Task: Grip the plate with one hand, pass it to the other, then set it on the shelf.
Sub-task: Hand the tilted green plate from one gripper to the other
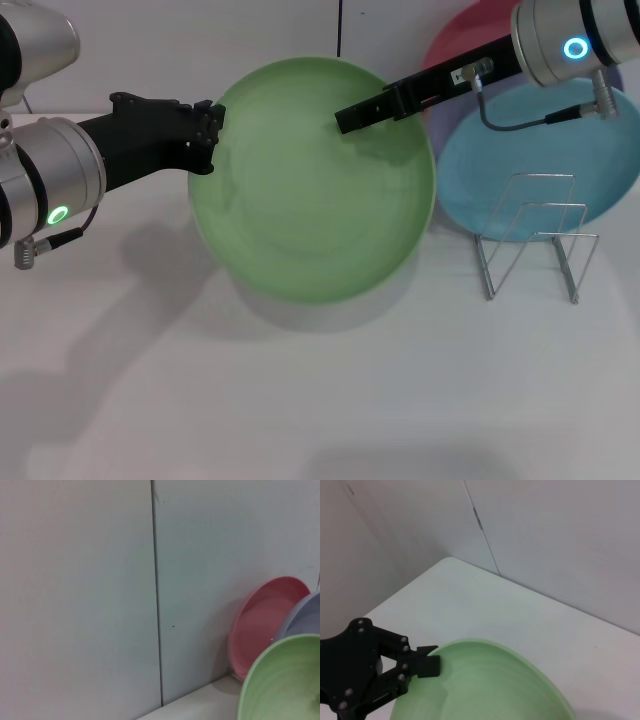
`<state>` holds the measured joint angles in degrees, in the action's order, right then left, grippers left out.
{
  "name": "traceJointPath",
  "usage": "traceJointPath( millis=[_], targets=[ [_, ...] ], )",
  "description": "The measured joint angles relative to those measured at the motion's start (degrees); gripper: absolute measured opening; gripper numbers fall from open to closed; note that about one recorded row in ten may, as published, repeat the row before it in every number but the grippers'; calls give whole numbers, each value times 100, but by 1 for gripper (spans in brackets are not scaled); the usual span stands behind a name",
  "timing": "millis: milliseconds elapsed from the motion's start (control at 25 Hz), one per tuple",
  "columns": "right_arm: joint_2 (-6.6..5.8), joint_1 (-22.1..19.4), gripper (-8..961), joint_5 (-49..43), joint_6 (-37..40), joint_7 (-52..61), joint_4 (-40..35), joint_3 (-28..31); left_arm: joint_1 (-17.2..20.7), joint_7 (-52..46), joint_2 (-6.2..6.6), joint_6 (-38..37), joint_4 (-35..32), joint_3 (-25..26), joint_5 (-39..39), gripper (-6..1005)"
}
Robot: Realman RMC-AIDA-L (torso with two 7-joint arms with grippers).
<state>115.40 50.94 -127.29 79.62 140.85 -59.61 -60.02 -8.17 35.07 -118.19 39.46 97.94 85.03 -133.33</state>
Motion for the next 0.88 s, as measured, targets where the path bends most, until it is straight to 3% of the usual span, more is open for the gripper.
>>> traceJointPath(
  millis=[680,840,880],
  targets=[
    [0,-22,260,-46,69,-32,-92,-62,-15,275,-14,198,134,-126,79,87],
    [34,-39,194,-178,32,-40,-195,-153,-39,283,-7,211,135,-130,123,205],
    [89,-45,173,-328,25,-38,-292,-219,-39,286,-1,211,140,-110,141,234]
  ],
)
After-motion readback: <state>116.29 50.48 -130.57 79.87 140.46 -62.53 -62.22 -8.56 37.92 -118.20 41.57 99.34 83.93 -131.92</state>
